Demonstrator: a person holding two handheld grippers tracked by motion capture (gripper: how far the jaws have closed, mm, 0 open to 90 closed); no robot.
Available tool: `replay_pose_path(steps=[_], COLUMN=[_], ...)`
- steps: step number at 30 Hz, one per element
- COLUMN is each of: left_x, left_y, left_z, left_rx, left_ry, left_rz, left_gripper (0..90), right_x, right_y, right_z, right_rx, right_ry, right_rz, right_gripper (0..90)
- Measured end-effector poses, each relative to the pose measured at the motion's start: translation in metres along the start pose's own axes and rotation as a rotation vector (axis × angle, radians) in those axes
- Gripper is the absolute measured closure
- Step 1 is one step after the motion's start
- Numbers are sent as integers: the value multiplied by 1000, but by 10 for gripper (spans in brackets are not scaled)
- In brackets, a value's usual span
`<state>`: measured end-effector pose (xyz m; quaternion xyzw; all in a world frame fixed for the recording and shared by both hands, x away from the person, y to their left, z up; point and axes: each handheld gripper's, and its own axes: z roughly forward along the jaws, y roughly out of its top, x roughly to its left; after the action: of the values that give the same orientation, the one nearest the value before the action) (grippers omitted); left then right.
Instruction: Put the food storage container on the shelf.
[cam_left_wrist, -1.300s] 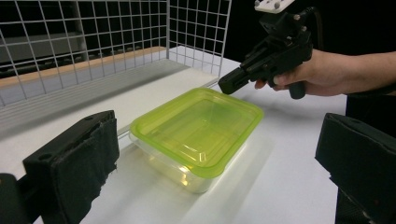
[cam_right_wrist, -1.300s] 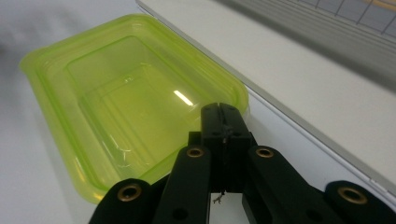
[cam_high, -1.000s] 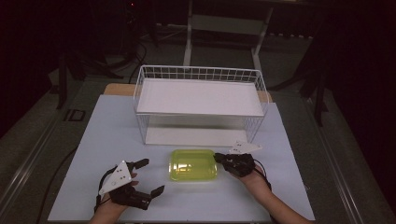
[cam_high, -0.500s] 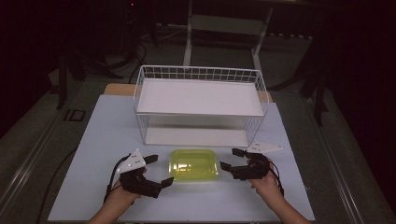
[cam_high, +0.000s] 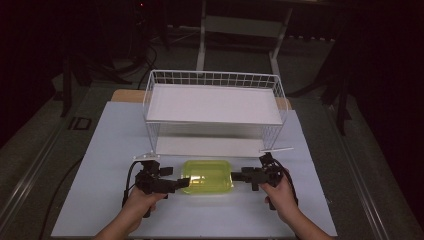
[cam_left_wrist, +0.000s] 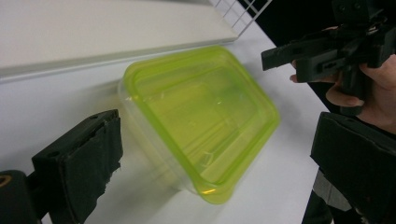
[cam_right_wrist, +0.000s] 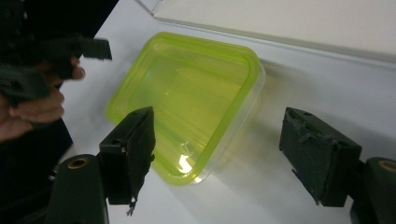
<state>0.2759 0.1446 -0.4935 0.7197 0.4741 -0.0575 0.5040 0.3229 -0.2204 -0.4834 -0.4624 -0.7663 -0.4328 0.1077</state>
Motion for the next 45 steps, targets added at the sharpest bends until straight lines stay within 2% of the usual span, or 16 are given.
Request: replay_pose_path(steps=[2, 4, 8, 10, 15, 17, 18, 20, 21, 24, 26, 32, 37, 39, 41, 45], left_x=[3, 6, 8, 9, 11, 12, 12, 13, 14, 15, 16, 10, 5, 1, 2, 2], left_y=[-1, -1, -1, 0, -3, -5, -7, -8, -9, -9, -10, -12, -12, -12, -11, -5], left_z=[3, 6, 12, 16, 25, 27, 28, 28, 28, 25, 25, 24, 22, 21, 20, 21], left_rx=[15, 20, 43, 75, 124, 127, 127, 127, 125, 109, 103, 93, 90, 88, 78, 51], left_ry=[6, -1, 10, 33, 55, 48, 51, 46, 26, 53, 42, 73, 81, 101, 94, 82], left_rz=[-38, -65, -109, -145, -205, -219, -220, -221, -230, -230, -251, -226, -233, -214, -236, -233], left_gripper=[40, 42, 52, 62, 232, 345, 400, 519, 556, 698, 717, 734, 761, 780, 791, 796], right_x=[-1, 0, -3, -6, -11, -11, -11, -10, -10, -9, -9, -4, 2, 5, 8, 14], right_y=[2, 3, 4, 4, -2, -3, -4, -5, -5, -6, -7, -9, -9, -9, -8, -2], right_z=[4, 8, 14, 18, 25, 27, 27, 26, 26, 25, 25, 25, 23, 22, 19, 13], right_rx=[15, 20, 24, 42, 58, 61, 62, 53, 54, 50, 44, 40, 34, 25, 10, -26], right_ry=[4, 6, -4, 18, 43, 32, 26, 24, 16, -2, 0, -26, -36, -42, -49, -62], right_rz=[17, 37, 130, 179, 271, 268, 270, 271, 272, 274, 279, 271, 261, 252, 226, 198], right_gripper=[195, 192, 153, 165, 463, 504, 576, 627, 687, 745, 749, 762, 783, 796, 798, 799])
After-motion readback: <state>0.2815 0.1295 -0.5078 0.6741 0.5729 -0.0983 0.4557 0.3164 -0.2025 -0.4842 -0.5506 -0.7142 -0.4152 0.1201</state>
